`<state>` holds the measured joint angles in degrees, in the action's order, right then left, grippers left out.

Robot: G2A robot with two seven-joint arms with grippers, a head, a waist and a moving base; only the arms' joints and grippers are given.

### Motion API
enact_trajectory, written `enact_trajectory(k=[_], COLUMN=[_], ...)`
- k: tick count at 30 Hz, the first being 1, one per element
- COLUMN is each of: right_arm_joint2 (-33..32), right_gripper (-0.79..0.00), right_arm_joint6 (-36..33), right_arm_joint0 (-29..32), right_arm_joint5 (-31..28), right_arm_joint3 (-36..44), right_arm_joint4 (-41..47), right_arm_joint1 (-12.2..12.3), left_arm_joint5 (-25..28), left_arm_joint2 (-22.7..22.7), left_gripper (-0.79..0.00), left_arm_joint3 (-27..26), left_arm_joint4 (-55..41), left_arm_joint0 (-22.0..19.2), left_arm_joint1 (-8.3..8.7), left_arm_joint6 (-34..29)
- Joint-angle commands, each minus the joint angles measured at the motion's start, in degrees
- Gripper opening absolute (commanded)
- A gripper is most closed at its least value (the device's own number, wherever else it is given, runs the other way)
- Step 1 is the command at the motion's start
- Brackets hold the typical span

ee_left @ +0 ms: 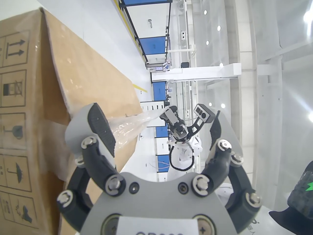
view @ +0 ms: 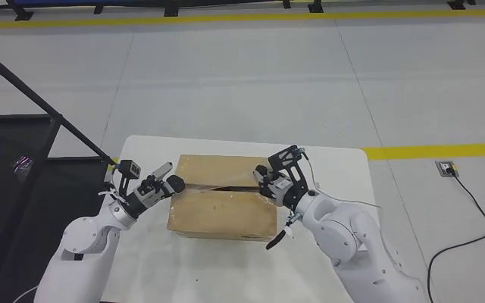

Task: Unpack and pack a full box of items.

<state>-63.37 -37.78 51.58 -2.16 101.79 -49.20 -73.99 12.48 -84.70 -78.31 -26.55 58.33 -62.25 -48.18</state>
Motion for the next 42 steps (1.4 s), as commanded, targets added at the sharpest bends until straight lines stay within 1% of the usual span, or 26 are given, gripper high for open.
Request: enact_trajectory(k=[1,13,27,28,29,32,33,35,37,38,40,42], right_arm_joint2=[0.2,0.8,1.2,1.2,1.2,1.1,1.1,0.9,0.8,0.8,0.7,0.6], right_gripper=[-0.785,-0.785,-0.785,-0.739,-0.557,-0.422,-0.397,-0.323,-0.317,-0.336,-0.329,-0.345], right_arm_joint6=[-0.4,-3.4,-3.9,-4.0,-4.0,-3.9,-3.9,-4.0,-4.0,-4.1,-4.1,-4.1], right_arm_joint0=[0.0,1.2,1.7,1.7,1.7,1.6,1.6,1.7,1.8,1.8,1.8,1.9], right_arm_joint5=[0.9,5.8,7.5,7.7,7.8,8.3,8.5,8.6,8.6,8.7,8.8,9.2], right_arm_joint3=[-0.4,-1.8,-2.8,-2.9,-3.0,-3.1,-3.0,-2.8,-2.5,-2.5,-2.3,-1.9], right_arm_joint4=[-0.6,-3.6,-4.6,-4.6,-4.6,-4.7,-4.7,-4.6,-4.7,-4.8,-5.0,-5.4], right_arm_joint1=[0.0,-0.2,-0.5,-0.6,-0.6,-0.7,-0.7,-0.7,-0.8,-0.8,-0.8,-0.8], left_arm_joint5=[-0.1,-0.8,-1.3,-1.3,-1.2,-1.1,-1.1,-1.1,-1.1,-1.1,-1.1,-1.1], left_arm_joint2=[0.6,2.6,4.2,4.2,4.1,4.0,4.0,4.0,4.0,4.0,4.0,4.1], left_gripper=[0.0,0.0,0.0,0.0,0.0,0.0,0.0,0.0,0.0,0.0,0.0,0.0], left_arm_joint3=[0.6,1.9,2.4,2.4,2.3,2.2,2.2,2.2,2.2,2.2,2.2,2.3], left_arm_joint4=[0.1,1.1,2.9,2.9,3.0,3.0,3.0,3.0,2.8,2.8,2.8,2.7], left_arm_joint0=[-0.5,-1.9,-2.3,-2.3,-2.2,-2.1,-2.0,-1.9,-1.8,-1.8,-1.8,-1.8], left_arm_joint1=[-0.08,-0.33,-0.41,-0.4,-0.39,-0.34,-0.33,-0.3,-0.3,-0.29,-0.29,-0.28], left_arm_joint6=[0.3,1.6,2.1,2.1,2.1,2.1,2.0,2.0,2.0,1.9,1.9,1.9])
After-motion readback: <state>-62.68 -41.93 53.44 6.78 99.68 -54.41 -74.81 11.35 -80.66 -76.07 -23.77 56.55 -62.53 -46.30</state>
